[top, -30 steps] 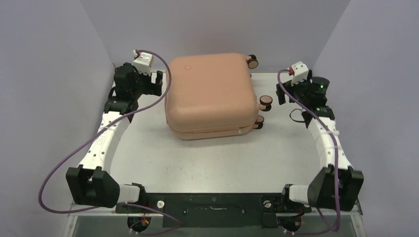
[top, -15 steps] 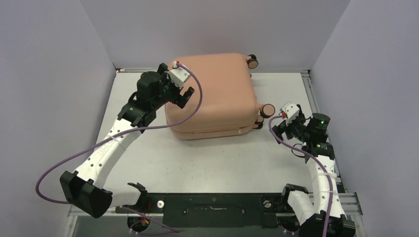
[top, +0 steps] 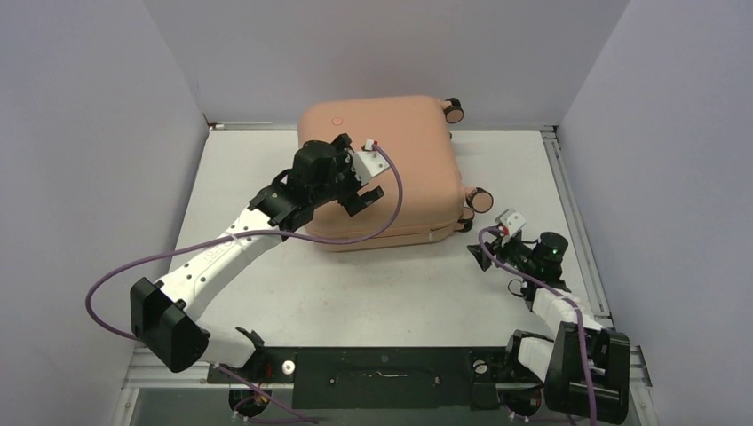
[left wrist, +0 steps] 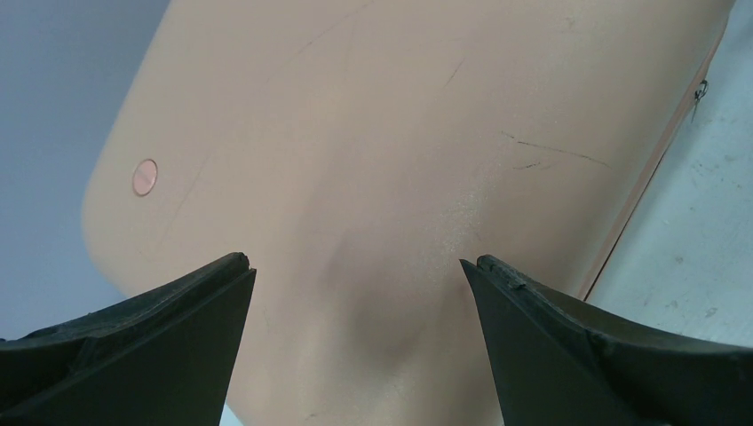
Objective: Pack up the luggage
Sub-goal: Zip the luggage at the center of the board.
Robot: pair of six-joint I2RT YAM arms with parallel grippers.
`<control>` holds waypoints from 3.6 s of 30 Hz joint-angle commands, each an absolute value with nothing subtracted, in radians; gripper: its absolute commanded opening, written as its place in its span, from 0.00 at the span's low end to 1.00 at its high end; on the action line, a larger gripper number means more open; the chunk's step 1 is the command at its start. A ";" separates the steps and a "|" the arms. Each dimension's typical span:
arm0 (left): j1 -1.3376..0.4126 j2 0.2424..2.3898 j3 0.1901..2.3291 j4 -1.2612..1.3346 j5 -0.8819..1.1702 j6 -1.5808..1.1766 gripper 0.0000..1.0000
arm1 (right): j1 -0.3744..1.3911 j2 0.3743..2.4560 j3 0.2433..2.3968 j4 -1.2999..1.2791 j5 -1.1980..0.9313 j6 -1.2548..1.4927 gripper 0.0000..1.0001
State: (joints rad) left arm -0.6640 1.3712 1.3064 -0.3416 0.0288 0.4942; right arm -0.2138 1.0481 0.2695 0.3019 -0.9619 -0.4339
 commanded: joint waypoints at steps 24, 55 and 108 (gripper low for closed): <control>-0.541 1.493 1.428 -0.380 0.126 0.446 0.96 | -0.113 1.673 0.392 1.469 -1.031 0.116 0.49; -0.510 1.447 1.433 -0.491 0.374 0.466 0.96 | -0.183 1.899 0.657 1.329 -1.475 -0.145 0.48; -0.990 1.684 1.365 -0.195 -0.408 0.678 0.96 | -0.176 1.697 0.371 1.789 -1.467 0.096 0.05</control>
